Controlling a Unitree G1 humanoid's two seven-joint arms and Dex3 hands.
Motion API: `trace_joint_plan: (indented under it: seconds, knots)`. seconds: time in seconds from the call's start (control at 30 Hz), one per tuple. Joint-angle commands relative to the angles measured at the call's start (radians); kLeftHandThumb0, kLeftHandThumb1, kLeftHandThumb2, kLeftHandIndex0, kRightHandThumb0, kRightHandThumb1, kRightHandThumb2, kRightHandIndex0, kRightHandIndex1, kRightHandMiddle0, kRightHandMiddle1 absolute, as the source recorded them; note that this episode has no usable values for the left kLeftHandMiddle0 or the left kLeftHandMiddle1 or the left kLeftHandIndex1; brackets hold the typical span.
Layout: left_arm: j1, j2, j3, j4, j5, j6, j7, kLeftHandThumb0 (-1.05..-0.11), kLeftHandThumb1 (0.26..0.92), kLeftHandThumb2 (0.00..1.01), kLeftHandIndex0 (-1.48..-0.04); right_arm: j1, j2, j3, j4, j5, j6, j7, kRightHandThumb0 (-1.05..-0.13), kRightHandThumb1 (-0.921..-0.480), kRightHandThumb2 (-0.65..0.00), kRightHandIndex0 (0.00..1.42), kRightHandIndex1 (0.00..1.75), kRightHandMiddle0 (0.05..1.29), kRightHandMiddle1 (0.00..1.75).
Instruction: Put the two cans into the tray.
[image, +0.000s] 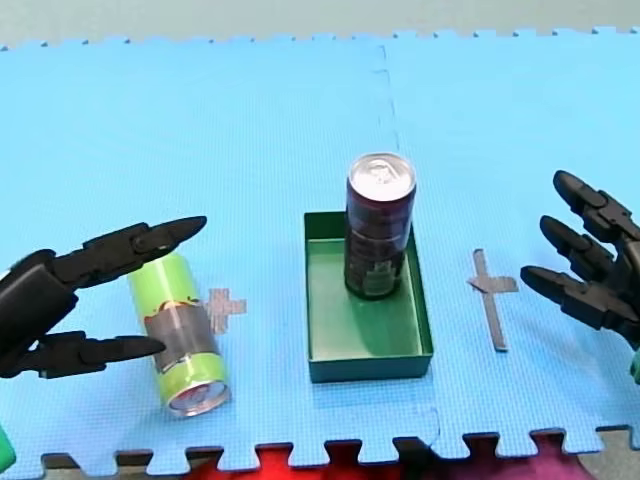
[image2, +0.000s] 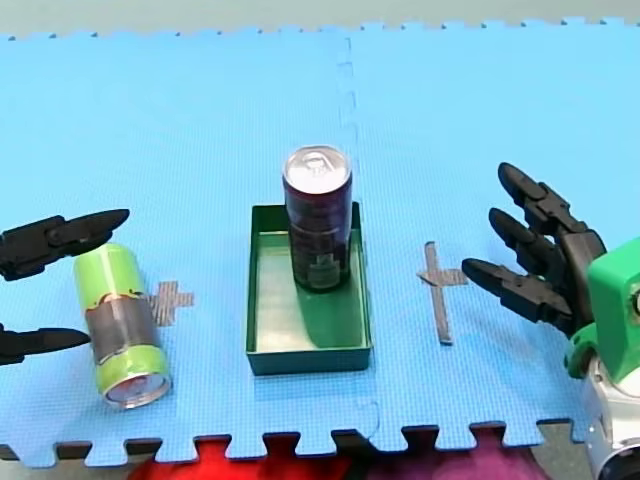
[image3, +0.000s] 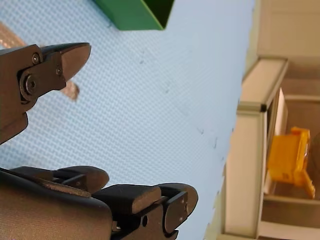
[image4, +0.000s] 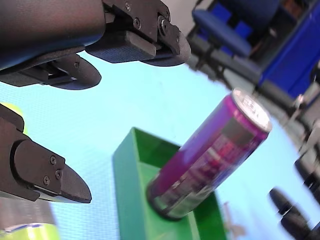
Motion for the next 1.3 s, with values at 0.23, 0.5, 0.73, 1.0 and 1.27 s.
trace_joint_plan:
  seconds: [0.23, 0.5, 0.73, 1.0, 1.27]
  knots:
    - [-0.142, 0.106, -0.036, -0.015, 0.195, -0.120, 0.068, -1.048, 0.862, 0.01, -0.27, 0.006, 0.008, -0.003, -0.018, 0.011, 0.017, 0.004, -0.970, -0.855, -0.007, 0.38, 0.00, 0.36, 0.00]
    - [-0.149, 0.182, -0.062, -0.098, 0.329, -0.100, 0.087, -1.048, 0.874, 0.01, -0.28, 0.012, 0.011, 0.000, -0.022, 0.008, 0.014, -0.002, -0.978, -0.874, -0.007, 0.38, 0.00, 0.35, 0.00]
    - [-0.159, 0.222, -0.091, -0.169, 0.526, -0.109, 0.149, -1.048, 0.885, 0.01, -0.27, 0.018, 0.018, -0.008, -0.019, 0.022, 0.013, 0.007, -0.984, -0.886, -0.006, 0.37, 0.00, 0.34, 0.00]
    - [-0.161, 0.206, -0.176, -0.167, 0.616, -0.101, 0.201, -1.048, 0.888, 0.01, -0.26, 0.022, 0.028, -0.029, -0.026, 0.053, 0.021, 0.030, -0.977, -0.884, 0.000, 0.37, 0.00, 0.35, 0.00]
    - [-0.237, 0.220, -0.263, -0.004, 0.780, -0.286, 0.419, -1.048, 0.879, 0.00, -0.25, 0.027, 0.033, -0.035, -0.032, 0.060, 0.020, 0.035, -0.967, -0.862, 0.000, 0.38, 0.00, 0.37, 0.01]
